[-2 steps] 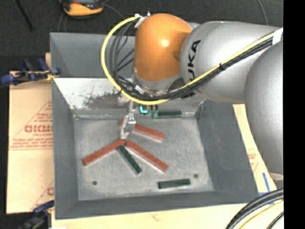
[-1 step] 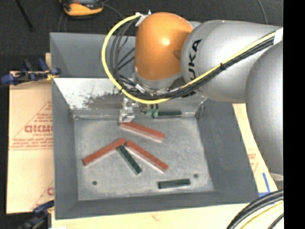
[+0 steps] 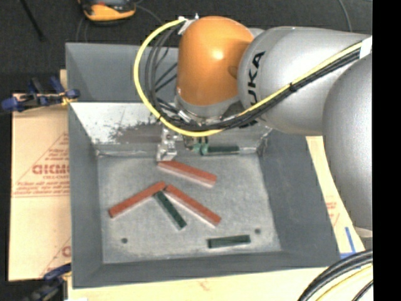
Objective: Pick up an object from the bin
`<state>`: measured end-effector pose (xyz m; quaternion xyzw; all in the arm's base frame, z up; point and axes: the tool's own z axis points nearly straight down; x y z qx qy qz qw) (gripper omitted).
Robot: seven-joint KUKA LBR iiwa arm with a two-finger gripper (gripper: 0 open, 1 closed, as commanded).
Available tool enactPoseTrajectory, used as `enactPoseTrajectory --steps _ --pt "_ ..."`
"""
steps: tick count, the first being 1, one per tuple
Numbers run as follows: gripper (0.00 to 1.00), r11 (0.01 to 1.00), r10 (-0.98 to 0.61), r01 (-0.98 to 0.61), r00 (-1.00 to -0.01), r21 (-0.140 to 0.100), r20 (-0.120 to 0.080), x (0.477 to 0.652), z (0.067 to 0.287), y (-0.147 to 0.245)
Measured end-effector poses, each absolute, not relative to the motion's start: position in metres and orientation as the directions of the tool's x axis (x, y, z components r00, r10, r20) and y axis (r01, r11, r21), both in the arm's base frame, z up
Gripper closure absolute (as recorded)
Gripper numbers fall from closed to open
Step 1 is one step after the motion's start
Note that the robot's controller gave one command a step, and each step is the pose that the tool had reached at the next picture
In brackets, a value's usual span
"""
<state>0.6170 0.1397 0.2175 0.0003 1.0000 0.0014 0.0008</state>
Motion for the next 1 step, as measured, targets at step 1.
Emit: enactPoseTrajectory --steps 1 --pt "0.0 1.0 0.026 0.026 -1.0 0.003 -0.002 0.6028 0.1436 0.1524"
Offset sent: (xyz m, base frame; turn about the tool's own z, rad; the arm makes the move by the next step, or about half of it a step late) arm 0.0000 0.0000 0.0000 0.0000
